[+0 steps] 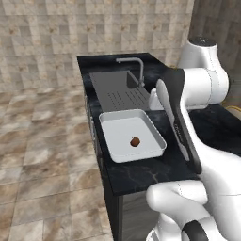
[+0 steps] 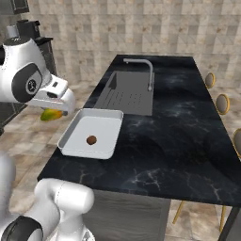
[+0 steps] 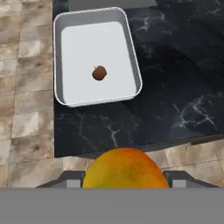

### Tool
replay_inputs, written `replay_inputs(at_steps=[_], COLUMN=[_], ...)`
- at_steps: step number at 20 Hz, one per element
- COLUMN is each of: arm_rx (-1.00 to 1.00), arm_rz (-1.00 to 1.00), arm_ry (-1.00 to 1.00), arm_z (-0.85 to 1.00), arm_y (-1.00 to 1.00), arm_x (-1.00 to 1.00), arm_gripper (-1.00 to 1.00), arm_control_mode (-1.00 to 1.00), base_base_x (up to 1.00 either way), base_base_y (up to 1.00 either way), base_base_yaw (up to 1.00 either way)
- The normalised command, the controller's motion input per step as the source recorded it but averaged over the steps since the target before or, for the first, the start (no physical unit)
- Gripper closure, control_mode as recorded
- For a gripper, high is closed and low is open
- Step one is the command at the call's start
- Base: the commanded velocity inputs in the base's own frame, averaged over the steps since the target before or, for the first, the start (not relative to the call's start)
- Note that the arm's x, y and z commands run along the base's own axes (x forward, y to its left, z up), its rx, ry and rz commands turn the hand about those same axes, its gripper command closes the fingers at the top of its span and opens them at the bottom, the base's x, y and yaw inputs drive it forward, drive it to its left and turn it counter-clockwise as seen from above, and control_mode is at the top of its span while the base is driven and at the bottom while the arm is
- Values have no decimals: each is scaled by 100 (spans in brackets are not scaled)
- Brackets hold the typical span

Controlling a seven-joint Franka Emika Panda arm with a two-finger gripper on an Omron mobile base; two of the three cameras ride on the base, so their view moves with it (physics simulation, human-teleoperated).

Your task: Pick the mango and apple from the fridge and place them inside the tupperware on the counter.

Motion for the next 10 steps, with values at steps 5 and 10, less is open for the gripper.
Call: replay_inputs(at_steps=[5,10], arm_rx=[1,0], arm_rz=[33,56], arm_ry=[14,0], arm_z=[-66,-67], arm_y=[0,0], arm_x=[86,84], arm_gripper=[100,100], arm_control_mode=[-100,-100], base_base_x=[0,0], base_base_y=[0,0], base_base_yaw=[0,0])
